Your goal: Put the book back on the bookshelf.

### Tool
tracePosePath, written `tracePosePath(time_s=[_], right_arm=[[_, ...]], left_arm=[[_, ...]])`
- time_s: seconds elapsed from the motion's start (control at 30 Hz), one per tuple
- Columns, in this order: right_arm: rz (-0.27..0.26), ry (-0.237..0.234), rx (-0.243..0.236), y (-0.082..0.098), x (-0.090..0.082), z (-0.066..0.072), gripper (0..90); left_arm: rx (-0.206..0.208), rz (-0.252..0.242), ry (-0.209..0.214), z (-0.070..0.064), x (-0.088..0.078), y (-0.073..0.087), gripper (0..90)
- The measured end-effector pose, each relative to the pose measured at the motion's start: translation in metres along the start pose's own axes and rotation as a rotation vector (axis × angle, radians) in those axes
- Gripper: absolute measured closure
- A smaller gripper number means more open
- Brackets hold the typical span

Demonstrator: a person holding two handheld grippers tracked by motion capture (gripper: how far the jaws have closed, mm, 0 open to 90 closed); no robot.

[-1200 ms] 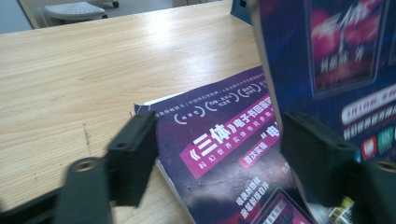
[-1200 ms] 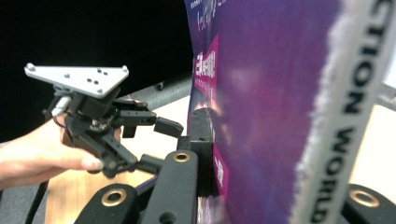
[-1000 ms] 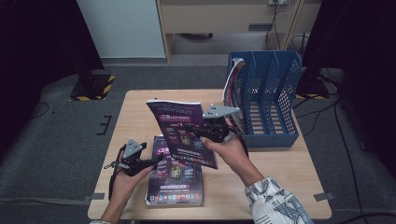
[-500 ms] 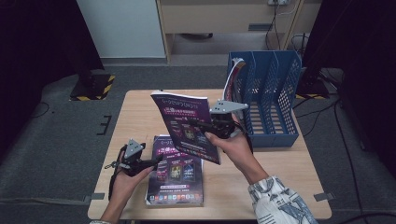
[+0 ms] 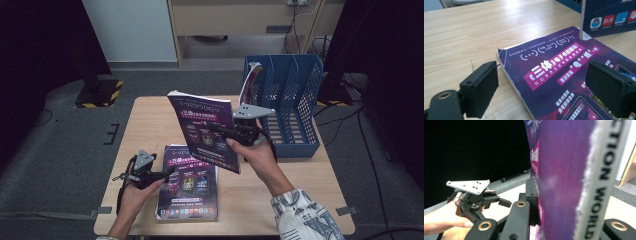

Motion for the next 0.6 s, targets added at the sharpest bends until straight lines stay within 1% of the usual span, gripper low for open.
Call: tracePosePath(time_s=[0.6], right_arm=[[-0.036, 0.022, 0.016, -0.002, -0.017, -0.010, 82.8]], left_arm=[[0.009, 0.012, -0.003, -0.001, 0.001, 0.001, 11.0]])
Point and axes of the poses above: each handheld gripper's, and its own axes: x roughly forward along the jaws, y roughly out of its underside, z roughly to its left, the point moved 8 cm from there along x, roughly forward along the jaws, and after that the axes turned 12 degrees about z, right-handed, at the moved point
